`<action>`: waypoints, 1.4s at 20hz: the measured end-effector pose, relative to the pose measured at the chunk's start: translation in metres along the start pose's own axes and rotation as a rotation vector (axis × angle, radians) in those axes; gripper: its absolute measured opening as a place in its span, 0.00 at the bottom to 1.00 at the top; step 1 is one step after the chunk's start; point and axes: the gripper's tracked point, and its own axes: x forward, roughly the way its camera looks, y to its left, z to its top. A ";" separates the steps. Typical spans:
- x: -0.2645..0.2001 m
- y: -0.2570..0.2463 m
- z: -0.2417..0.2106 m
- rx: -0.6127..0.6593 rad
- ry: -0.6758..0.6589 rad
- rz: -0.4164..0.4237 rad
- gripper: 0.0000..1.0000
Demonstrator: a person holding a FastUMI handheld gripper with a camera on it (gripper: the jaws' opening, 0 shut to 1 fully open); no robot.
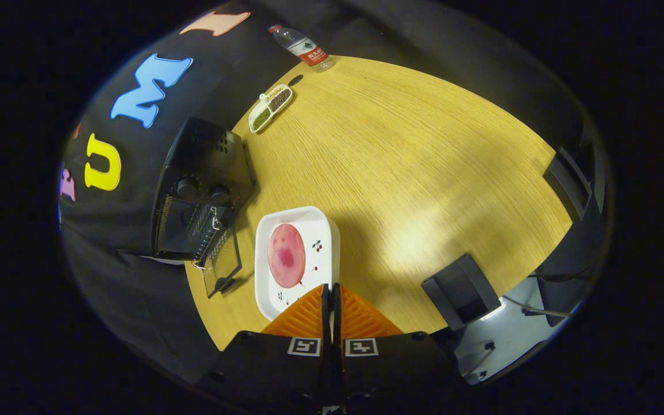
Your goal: Open the toaster oven, put the food inside, and close the toaster oven door.
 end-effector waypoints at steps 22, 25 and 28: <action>0.037 0.194 -0.093 -0.017 0.035 0.189 0.02; 0.063 0.211 -0.085 0.010 0.034 0.191 0.02; 0.086 0.226 -0.072 0.054 0.020 0.190 0.02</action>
